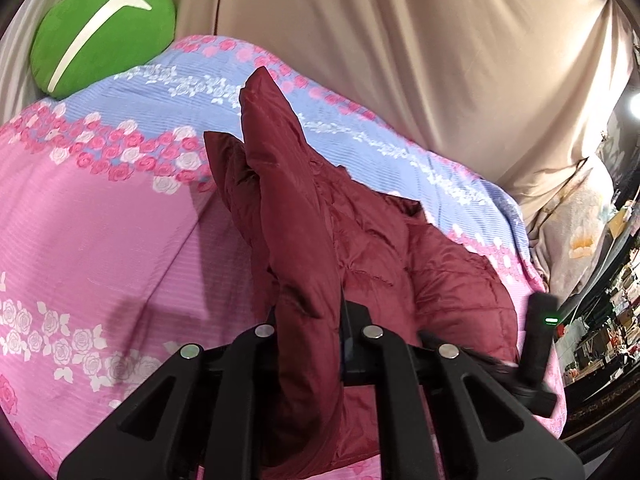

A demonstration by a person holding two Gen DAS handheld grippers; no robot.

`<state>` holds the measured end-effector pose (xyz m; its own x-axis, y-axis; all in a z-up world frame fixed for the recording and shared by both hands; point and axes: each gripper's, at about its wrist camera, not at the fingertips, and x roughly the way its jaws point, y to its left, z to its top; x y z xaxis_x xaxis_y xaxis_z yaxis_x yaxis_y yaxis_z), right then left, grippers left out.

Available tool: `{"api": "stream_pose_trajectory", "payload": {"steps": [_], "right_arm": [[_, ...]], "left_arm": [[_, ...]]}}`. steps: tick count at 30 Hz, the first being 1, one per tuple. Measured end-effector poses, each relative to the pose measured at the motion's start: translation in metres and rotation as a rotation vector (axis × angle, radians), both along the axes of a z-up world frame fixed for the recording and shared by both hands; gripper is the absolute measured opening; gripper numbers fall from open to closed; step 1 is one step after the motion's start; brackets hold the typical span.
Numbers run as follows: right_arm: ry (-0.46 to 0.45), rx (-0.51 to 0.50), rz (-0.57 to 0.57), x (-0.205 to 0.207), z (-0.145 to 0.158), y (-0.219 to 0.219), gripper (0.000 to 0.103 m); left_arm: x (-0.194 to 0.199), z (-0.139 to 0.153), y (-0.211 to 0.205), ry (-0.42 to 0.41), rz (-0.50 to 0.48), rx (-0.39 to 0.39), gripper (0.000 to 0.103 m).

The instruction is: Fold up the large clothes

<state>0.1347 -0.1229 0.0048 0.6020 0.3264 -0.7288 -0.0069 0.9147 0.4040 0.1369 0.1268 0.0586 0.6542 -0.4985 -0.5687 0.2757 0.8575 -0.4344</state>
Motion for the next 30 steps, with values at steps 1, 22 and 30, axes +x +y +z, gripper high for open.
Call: {"api": "stream_pose_trajectory", "payload": {"steps": [1, 22, 30], "right_arm": [[0.004, 0.002, 0.013, 0.002, -0.001, 0.002, 0.006], [0.071, 0.026, 0.130, 0.150, 0.016, 0.008, 0.005], [0.100, 0.060, 0.064, 0.186, -0.001, -0.004, 0.000]], "left_arm": [[-0.001, 0.001, -0.001, -0.003, -0.001, 0.000, 0.010], [-0.009, 0.027, -0.034, -0.081, -0.068, 0.050, 0.010], [-0.014, 0.032, -0.051, -0.101, -0.087, 0.065, 0.010]]}}
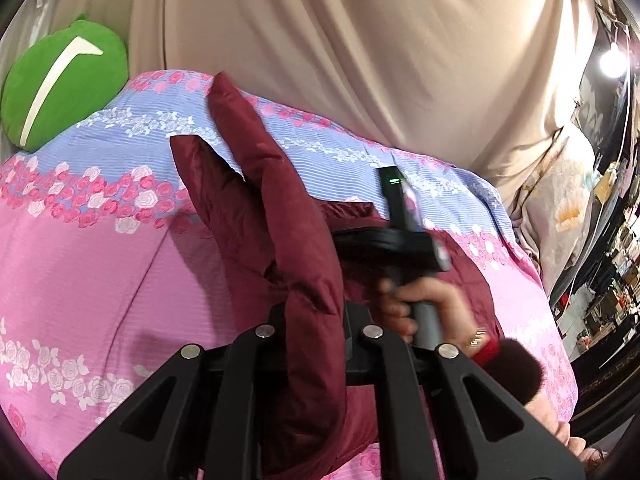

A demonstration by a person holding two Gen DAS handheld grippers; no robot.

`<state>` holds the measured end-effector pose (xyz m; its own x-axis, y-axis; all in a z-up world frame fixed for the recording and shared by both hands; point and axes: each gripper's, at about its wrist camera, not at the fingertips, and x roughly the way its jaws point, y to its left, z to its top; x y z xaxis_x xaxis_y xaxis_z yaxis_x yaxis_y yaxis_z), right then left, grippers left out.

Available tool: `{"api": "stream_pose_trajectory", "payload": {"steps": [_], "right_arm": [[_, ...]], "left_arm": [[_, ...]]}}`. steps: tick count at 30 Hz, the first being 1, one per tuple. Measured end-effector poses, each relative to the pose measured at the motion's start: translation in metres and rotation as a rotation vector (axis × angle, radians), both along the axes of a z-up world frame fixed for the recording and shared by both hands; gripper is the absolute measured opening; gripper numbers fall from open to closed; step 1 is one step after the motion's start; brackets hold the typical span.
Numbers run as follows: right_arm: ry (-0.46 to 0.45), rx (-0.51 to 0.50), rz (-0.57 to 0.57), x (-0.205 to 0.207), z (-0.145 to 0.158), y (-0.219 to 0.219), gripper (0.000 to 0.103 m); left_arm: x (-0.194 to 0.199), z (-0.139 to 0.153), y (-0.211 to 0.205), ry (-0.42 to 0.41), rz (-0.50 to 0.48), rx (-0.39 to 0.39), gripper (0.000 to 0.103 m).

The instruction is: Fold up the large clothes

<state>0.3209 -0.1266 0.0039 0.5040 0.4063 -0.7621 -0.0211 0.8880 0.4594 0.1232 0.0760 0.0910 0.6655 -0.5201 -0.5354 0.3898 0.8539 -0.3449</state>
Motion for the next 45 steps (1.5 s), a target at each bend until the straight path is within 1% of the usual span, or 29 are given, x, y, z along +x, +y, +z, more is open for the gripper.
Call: {"api": "stream_pose_trajectory", "payload": {"steps": [2, 4, 6, 8, 9, 10, 11, 13, 16, 19, 23, 26, 28, 30, 32, 33, 34, 35, 37, 38, 39, 41, 42, 44, 45], "right_arm": [[0.007, 0.008, -0.004, 0.003, 0.001, 0.002, 0.000], [0.009, -0.004, -0.002, -0.003, 0.006, -0.002, 0.000], [-0.033, -0.011, -0.011, -0.021, 0.024, -0.012, 0.007], [-0.110, 0.008, -0.024, -0.061, 0.047, -0.035, 0.008], [-0.139, 0.027, -0.032, -0.087, 0.057, -0.049, 0.009], [-0.148, 0.040, -0.035, -0.106, 0.061, -0.060, 0.009], [-0.148, 0.044, -0.037, -0.124, 0.061, -0.068, 0.010], [-0.111, 0.048, -0.032, -0.163, 0.048, -0.078, 0.010], [-0.052, 0.122, 0.009, -0.199, 0.014, -0.071, 0.009], [-0.045, 0.103, 0.012, -0.202, -0.005, -0.060, 0.000], [-0.021, 0.218, 0.043, -0.190, -0.021, -0.053, 0.000], [-0.015, 0.261, 0.065, -0.182, -0.026, -0.045, 0.000], [-0.002, 0.328, 0.077, -0.178, -0.032, -0.046, 0.000], [0.008, 0.392, 0.086, -0.176, -0.035, -0.052, 0.000], [0.021, 0.414, 0.062, -0.183, -0.031, -0.062, 0.000], [0.008, 0.421, 0.040, -0.194, -0.022, -0.074, 0.002], [-0.018, 0.423, 0.026, -0.205, -0.013, -0.085, 0.011], [-0.053, 0.416, 0.000, -0.219, -0.002, -0.100, 0.011], [-0.135, 0.365, -0.085, -0.259, 0.022, -0.138, 0.011], [-0.165, 0.333, -0.132, -0.278, 0.029, -0.155, 0.011], [-0.182, 0.279, -0.206, -0.298, 0.034, -0.176, 0.011], [-0.169, 0.209, -0.321, -0.319, 0.029, -0.204, 0.011], [-0.135, 0.213, -0.346, -0.323, 0.019, -0.213, 0.011], [-0.089, 0.242, -0.342, -0.319, 0.004, -0.211, 0.010], [-0.077, 0.235, -0.321, -0.314, -0.001, -0.205, 0.010]], "left_arm": [[-0.002, 0.002, -0.010, -0.005, -0.018, 0.004, 0.010], [-0.004, 0.006, -0.021, -0.013, -0.044, 0.008, 0.010], [-0.007, 0.011, -0.031, -0.026, -0.076, 0.013, 0.010], [-0.010, 0.014, -0.039, -0.035, -0.094, 0.018, 0.010], [-0.011, 0.015, -0.041, -0.037, -0.099, 0.019, 0.010], [-0.012, 0.017, -0.043, -0.043, -0.105, 0.018, 0.010], [-0.012, 0.018, -0.046, -0.045, -0.109, 0.018, 0.010], [-0.013, 0.020, -0.053, -0.048, -0.125, 0.016, 0.010], [-0.019, 0.024, -0.069, -0.064, -0.157, 0.026, 0.010], [-0.025, 0.026, -0.091, -0.067, -0.198, 0.034, 0.010], [-0.032, 0.023, -0.129, -0.060, -0.265, 0.060, 0.009], [-0.035, 0.016, -0.161, -0.047, -0.307, 0.094, 0.009], [-0.038, 0.011, -0.178, -0.075, -0.282, 0.139, 0.009], [-0.037, 0.009, -0.185, -0.079, -0.270, 0.143, 0.009], [-0.037, 0.010, -0.190, -0.070, -0.267, 0.135, 0.009], [-0.037, 0.011, -0.191, -0.066, -0.270, 0.136, 0.009], [-0.037, 0.012, -0.193, -0.059, -0.276, 0.139, 0.008], [-0.038, 0.011, -0.196, -0.059, -0.286, 0.148, 0.008], [-0.040, 0.009, -0.200, -0.059, -0.294, 0.165, 0.008], [-0.041, 0.006, -0.204, -0.057, -0.303, 0.171, 0.008], [-0.041, 0.005, -0.209, -0.054, -0.309, 0.173, 0.008], [-0.042, 0.001, -0.219, -0.047, -0.326, 0.183, 0.008], [-0.043, -0.003, -0.227, -0.043, -0.337, 0.192, 0.008], [-0.045, -0.008, -0.240, -0.030, -0.360, 0.207, 0.008], [-0.047, -0.012, -0.248, -0.024, -0.375, 0.216, 0.008]]}}
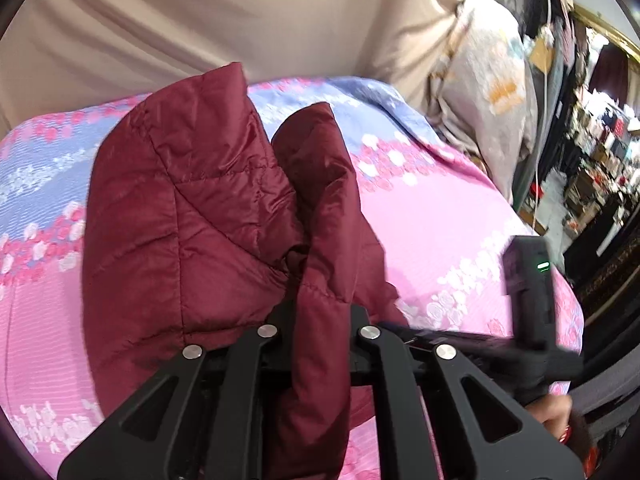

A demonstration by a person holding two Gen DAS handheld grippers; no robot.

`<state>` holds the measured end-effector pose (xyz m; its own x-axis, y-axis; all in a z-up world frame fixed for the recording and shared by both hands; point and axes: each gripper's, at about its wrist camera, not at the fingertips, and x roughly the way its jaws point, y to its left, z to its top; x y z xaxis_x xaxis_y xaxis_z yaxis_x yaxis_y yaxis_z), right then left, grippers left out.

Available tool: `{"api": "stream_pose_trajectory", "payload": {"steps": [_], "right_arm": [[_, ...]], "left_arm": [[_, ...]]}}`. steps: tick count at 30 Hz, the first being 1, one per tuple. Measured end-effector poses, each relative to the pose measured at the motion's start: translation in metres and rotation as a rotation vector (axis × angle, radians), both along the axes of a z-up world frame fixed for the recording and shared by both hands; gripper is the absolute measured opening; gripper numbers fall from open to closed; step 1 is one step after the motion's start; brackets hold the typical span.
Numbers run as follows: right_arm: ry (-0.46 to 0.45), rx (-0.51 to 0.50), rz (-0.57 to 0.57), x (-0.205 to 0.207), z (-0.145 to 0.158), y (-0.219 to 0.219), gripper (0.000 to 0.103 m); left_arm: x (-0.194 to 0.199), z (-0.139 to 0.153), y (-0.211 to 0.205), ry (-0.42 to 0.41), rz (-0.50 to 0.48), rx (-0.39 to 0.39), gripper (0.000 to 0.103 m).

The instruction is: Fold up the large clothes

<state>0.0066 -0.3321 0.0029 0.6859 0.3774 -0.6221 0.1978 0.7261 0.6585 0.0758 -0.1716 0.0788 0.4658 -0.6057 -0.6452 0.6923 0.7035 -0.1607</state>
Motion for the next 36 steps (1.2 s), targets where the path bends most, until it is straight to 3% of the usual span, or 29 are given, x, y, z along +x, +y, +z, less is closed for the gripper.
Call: {"api": "stream_pose_trajectory", "payload": {"steps": [4, 7, 11, 16, 18, 21, 22, 24, 25, 26, 28, 31, 36], "right_arm": [[0.004, -0.059, 0.036, 0.006, -0.002, 0.015, 0.010], [-0.007, -0.010, 0.026, -0.002, 0.002, 0.012, 0.010], [-0.041, -0.006, -0.039, -0.038, 0.012, -0.016, 0.010], [-0.058, -0.067, -0.108, -0.079, 0.029, -0.021, 0.013], [-0.073, -0.075, -0.117, -0.090, 0.036, -0.009, 0.013], [-0.095, -0.094, -0.127, -0.099, 0.044, -0.008, 0.013], [-0.104, -0.108, -0.131, -0.105, 0.047, -0.014, 0.017], [-0.131, -0.152, -0.142, -0.107, 0.070, -0.012, 0.033], [-0.151, -0.177, -0.141, -0.106, 0.080, -0.011, 0.049], [-0.181, -0.200, -0.129, -0.109, 0.093, -0.004, 0.056], [-0.219, -0.211, -0.089, -0.099, 0.090, 0.012, 0.059], [-0.268, -0.224, -0.006, -0.080, 0.099, 0.038, 0.078], [-0.166, -0.365, 0.037, -0.035, 0.076, 0.079, 0.076]], "left_arm": [[-0.009, -0.014, -0.023, 0.006, -0.040, 0.044, 0.008], [-0.009, -0.030, -0.037, 0.027, -0.046, 0.079, 0.008], [-0.005, -0.056, -0.052, 0.064, -0.047, 0.124, 0.009], [-0.010, -0.073, -0.067, 0.014, -0.029, 0.183, 0.012], [-0.015, -0.072, -0.068, -0.004, -0.021, 0.182, 0.019], [-0.027, -0.051, -0.057, -0.002, -0.019, 0.135, 0.040], [-0.032, -0.040, -0.049, -0.017, -0.012, 0.110, 0.046], [-0.046, -0.010, -0.021, -0.077, 0.015, 0.034, 0.063], [-0.050, 0.004, -0.005, -0.100, 0.033, -0.005, 0.072], [-0.054, 0.017, 0.017, -0.120, 0.060, -0.046, 0.075], [-0.054, 0.028, 0.047, -0.134, 0.134, -0.065, 0.076], [-0.043, 0.021, 0.079, -0.105, 0.255, -0.037, 0.076], [-0.024, -0.023, 0.101, 0.020, 0.324, 0.021, 0.075]]}}
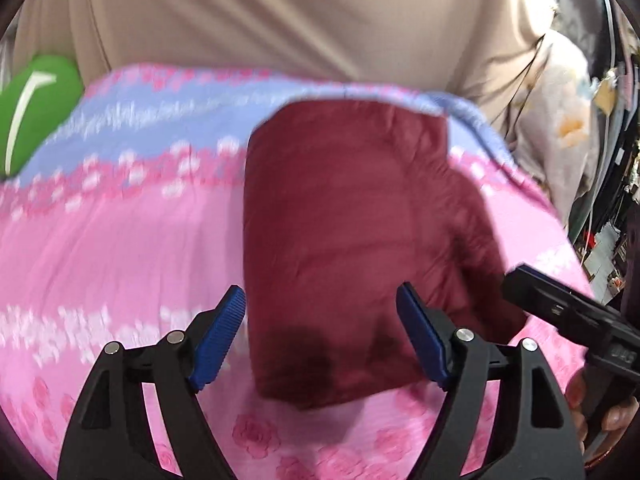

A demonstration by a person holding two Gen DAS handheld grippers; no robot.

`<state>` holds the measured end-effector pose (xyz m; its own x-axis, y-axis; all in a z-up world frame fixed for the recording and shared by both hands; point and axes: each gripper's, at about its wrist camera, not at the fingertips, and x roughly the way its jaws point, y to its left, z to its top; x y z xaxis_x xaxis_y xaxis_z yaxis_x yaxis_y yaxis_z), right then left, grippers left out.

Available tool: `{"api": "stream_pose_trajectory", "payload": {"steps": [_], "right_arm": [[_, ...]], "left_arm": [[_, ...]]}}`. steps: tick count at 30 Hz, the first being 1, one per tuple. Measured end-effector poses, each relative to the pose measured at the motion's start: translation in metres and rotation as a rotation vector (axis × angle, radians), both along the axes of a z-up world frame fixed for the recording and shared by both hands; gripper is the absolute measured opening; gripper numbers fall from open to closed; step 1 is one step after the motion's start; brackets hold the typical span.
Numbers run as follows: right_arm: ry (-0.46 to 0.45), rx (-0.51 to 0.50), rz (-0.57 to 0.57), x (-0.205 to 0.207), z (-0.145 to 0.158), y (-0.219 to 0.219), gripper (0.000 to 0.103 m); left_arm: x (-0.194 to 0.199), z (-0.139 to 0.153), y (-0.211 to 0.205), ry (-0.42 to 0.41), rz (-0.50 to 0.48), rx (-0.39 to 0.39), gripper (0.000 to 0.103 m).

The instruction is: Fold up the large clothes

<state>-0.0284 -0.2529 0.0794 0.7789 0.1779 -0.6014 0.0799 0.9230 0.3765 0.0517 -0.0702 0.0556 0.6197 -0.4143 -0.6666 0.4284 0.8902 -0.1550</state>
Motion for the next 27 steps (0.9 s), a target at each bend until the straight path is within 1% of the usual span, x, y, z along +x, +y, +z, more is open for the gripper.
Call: {"api": "stream_pose_trajectory", "payload": {"steps": [1, 2, 3, 5, 7, 8, 10, 12, 14, 15, 16, 18, 20, 21, 22, 23, 25, 26, 27], "right_arm": [[0.021, -0.018, -0.009, 0.004, -0.005, 0.002, 0.056], [0.048, -0.031, -0.025, 0.004, -0.012, 0.002, 0.012], [0.059, -0.008, -0.029, 0.003, -0.018, -0.002, 0.006], [0.036, 0.065, -0.062, -0.011, -0.025, -0.017, 0.004], [0.039, 0.093, -0.103, -0.018, -0.035, -0.031, 0.003], [0.061, 0.138, -0.115, -0.020, -0.048, -0.040, 0.003], [0.105, 0.197, -0.121, -0.018, -0.070, -0.049, 0.003], [0.138, 0.263, -0.119, -0.011, -0.094, -0.056, 0.001], [0.142, 0.301, -0.121, -0.009, -0.099, -0.062, 0.000], [0.149, 0.299, -0.112, -0.009, -0.097, -0.063, 0.000], [0.155, 0.283, -0.110, -0.010, -0.092, -0.062, 0.002], [0.135, 0.241, -0.123, -0.016, -0.069, -0.060, 0.010], [0.065, 0.181, -0.136, -0.019, -0.038, -0.060, 0.026], [0.023, 0.142, -0.132, -0.016, -0.017, -0.061, 0.033], [-0.011, 0.119, -0.125, -0.010, -0.001, -0.062, 0.048], [-0.033, 0.102, -0.127, -0.003, 0.010, -0.063, 0.058], [-0.048, 0.043, -0.138, 0.029, 0.030, -0.068, 0.060], [-0.043, 0.034, -0.142, 0.040, 0.032, -0.069, 0.060], [-0.025, 0.034, -0.138, 0.062, 0.032, -0.073, 0.060]], "left_arm": [[0.001, -0.007, 0.000, 0.010, 0.007, 0.021, 0.075], [0.002, -0.011, 0.001, 0.016, 0.008, 0.026, 0.075], [0.001, -0.017, 0.000, 0.025, 0.003, 0.026, 0.075], [0.000, -0.023, -0.004, 0.037, -0.016, 0.025, 0.076], [0.001, -0.028, -0.008, 0.056, -0.045, 0.020, 0.076], [0.004, -0.032, -0.011, 0.067, -0.060, 0.022, 0.076], [0.003, -0.040, -0.021, 0.053, -0.065, 0.058, 0.077], [0.000, -0.048, -0.031, 0.021, -0.060, 0.113, 0.077], [-0.003, -0.052, -0.038, -0.003, -0.052, 0.147, 0.077], [-0.003, -0.053, -0.040, -0.010, -0.046, 0.157, 0.077], [-0.003, -0.053, -0.040, -0.010, -0.042, 0.161, 0.077], [-0.003, -0.053, -0.040, -0.011, -0.038, 0.165, 0.077], [-0.002, -0.052, -0.040, -0.005, -0.037, 0.158, 0.077], [-0.002, -0.052, -0.040, -0.004, -0.037, 0.159, 0.077], [-0.002, -0.052, -0.040, -0.005, -0.036, 0.160, 0.077], [-0.002, -0.052, -0.040, -0.007, -0.034, 0.161, 0.078], [-0.003, -0.052, -0.041, -0.008, -0.032, 0.163, 0.078], [-0.003, -0.052, -0.041, -0.006, -0.032, 0.163, 0.078], [-0.003, -0.051, -0.040, -0.004, -0.032, 0.163, 0.078]]}}
